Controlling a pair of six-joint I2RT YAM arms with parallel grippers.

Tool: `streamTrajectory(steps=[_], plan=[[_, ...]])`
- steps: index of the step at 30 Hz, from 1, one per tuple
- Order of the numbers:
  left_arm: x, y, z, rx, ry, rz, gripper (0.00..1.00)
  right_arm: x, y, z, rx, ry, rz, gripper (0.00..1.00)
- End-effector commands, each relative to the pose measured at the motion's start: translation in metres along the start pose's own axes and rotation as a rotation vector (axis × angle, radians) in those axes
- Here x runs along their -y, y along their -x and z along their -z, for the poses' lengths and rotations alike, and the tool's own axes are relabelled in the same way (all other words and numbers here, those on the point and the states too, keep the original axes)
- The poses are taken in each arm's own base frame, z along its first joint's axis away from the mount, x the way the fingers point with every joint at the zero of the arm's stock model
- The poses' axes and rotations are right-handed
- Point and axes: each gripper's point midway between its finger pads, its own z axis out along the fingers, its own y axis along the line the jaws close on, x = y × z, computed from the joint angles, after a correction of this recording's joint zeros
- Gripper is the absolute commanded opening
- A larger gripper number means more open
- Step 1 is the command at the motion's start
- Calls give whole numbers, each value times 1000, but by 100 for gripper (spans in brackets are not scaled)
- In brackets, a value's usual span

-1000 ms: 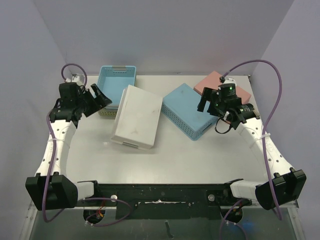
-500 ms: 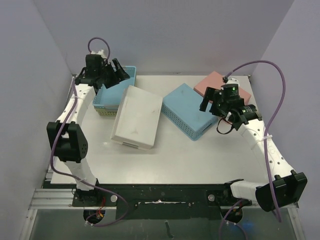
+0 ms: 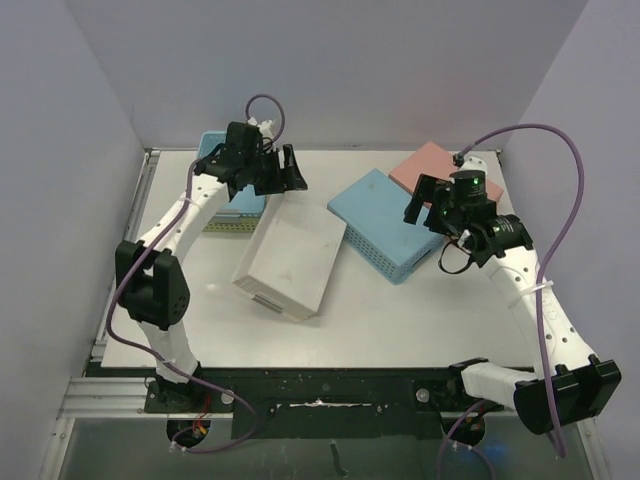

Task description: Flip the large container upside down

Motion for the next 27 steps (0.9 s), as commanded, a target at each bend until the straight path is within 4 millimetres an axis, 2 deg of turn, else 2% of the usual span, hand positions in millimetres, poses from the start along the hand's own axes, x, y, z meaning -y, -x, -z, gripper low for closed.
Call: streamTrajectory(steps=[1,4,9,13,15,19,22,24,27], plan=[[43,2,55,82,-99,-75,69,-2,5,5,36,26,-23,99],[40,-10,57,64,-104,-59,69,-5,2,4,27,41,-25,100],[26,-19,53,33,-46,-64,68,-3,3,4,29,36,-22,100],[13,-11,59,61,7,-78,68,0,3,4,30,21,-20,99],[3,-14,61,47,27,-71,69,0,3,3,27,17,-18,100],[-12,-44,59,-18,47,-64,68,0,3,0,25,12,-17,100],[-13,-73,62,-64,23,-44,68,-3,4,-3,21,25,-15,100],[-7,-95,66,-91,-9,-16,67,-5,3,-6,11,35,-16,100],[18,-127,70,-123,-86,-18,67,-12,1,-11,-5,60,-20,100]])
